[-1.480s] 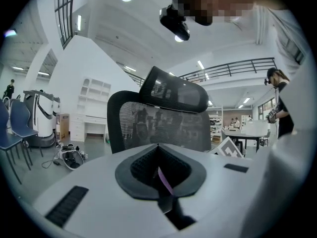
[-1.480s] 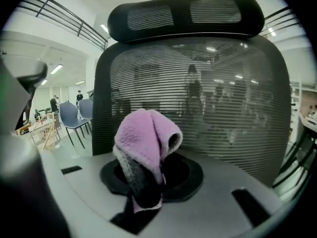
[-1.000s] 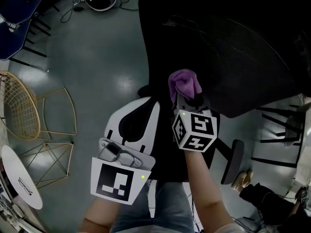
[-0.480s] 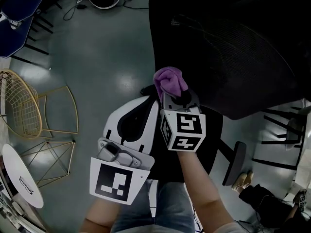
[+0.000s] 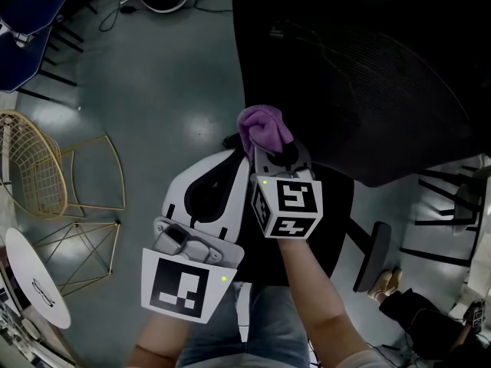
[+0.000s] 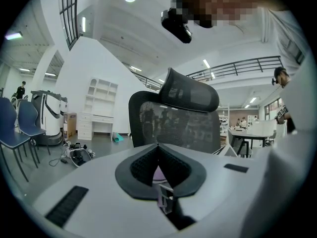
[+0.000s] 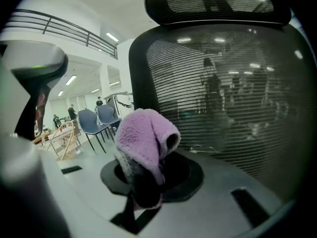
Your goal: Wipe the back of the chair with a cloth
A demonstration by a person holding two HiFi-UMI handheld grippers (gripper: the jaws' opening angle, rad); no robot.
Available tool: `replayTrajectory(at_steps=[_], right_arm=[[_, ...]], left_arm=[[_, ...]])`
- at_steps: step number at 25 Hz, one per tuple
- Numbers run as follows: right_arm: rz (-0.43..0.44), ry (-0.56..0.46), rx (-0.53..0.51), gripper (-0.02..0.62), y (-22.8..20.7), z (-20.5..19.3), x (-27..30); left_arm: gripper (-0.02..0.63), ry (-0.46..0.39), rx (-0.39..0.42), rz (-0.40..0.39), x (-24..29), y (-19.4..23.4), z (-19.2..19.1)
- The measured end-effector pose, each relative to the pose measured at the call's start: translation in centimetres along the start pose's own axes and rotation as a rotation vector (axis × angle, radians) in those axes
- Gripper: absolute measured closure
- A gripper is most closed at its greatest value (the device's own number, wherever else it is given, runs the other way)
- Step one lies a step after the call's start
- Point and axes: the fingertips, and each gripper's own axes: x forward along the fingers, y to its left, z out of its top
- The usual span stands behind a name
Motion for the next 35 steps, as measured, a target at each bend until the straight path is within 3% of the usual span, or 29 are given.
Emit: replayTrajectory(at_steps=[13, 18, 35], right_arm=[[-0.007, 0.080, 0.031, 0.500, -0.3, -4.4, 0.3], [-0.007, 0.074, -0.012, 0.500, -0.8, -4.4, 0.1], [-0.086, 0.074, -0.021, 0.500, -7.2, -5.4, -2.3]], left_arm=[[0.594, 0.024, -0.003, 0.002, -0.4, 0.3, -1.1], [0.594, 0.030, -0.001, 0.004, -0.3, 0.0, -1.4], [0.594, 0.043, 0.002, -0.018, 1.5, -3.4, -2.2]])
